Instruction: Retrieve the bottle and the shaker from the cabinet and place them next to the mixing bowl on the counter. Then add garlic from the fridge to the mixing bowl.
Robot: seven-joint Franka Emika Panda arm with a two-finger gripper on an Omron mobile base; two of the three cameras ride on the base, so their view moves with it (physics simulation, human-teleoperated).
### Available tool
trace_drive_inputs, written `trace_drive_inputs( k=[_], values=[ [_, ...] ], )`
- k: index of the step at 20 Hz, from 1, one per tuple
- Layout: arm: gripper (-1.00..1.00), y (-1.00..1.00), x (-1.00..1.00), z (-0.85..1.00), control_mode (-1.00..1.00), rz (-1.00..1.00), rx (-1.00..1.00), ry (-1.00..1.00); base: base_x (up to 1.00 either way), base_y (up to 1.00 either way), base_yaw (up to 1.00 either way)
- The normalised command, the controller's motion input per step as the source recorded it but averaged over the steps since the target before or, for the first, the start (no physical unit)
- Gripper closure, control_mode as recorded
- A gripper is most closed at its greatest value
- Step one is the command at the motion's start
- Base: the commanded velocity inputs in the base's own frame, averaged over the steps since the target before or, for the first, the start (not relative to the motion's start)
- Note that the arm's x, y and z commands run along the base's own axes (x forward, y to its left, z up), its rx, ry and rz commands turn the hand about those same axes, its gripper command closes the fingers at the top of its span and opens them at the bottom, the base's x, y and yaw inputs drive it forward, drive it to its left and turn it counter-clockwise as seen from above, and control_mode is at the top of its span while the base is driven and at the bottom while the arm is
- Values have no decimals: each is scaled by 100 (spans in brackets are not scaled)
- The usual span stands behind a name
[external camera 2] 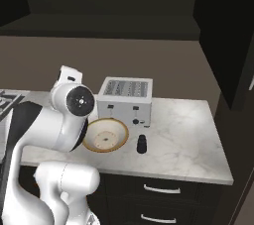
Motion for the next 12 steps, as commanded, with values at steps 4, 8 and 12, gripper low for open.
trace_drive_inputs(
  k=[4,8,12],
  values=[
    [100,-46,2,-44,-100,-1,-1,25,0,0,0],
    [100,-26,19,-63,-100,0,-7,33,0,0,0],
    [100,-8,10,-66,-100,0,-10,19,0,0,0]
  ],
)
